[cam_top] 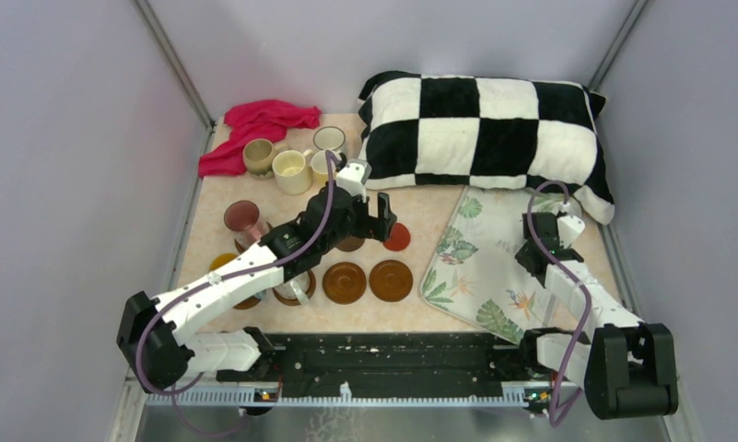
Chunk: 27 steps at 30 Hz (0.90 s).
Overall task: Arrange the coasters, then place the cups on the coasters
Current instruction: Pick up the cup from the tray.
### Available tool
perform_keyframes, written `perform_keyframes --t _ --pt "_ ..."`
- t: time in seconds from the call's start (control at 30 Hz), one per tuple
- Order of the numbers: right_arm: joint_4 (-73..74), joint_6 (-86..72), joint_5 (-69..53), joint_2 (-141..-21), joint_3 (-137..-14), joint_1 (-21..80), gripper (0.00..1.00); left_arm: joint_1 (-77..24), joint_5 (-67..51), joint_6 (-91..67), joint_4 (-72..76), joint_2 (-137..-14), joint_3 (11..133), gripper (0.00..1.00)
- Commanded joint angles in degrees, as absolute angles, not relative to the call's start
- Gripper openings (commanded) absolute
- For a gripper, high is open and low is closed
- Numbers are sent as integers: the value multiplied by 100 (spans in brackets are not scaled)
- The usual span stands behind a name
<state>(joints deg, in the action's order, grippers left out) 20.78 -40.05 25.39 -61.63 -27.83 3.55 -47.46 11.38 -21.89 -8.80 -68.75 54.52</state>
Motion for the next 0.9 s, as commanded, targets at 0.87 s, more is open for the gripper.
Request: perform_keyframes --t 0.87 --pt "2336 -3489 3363 -5760 -3871 2424 0 -4526 1311 -2177 -1320 -6345 5423 99"
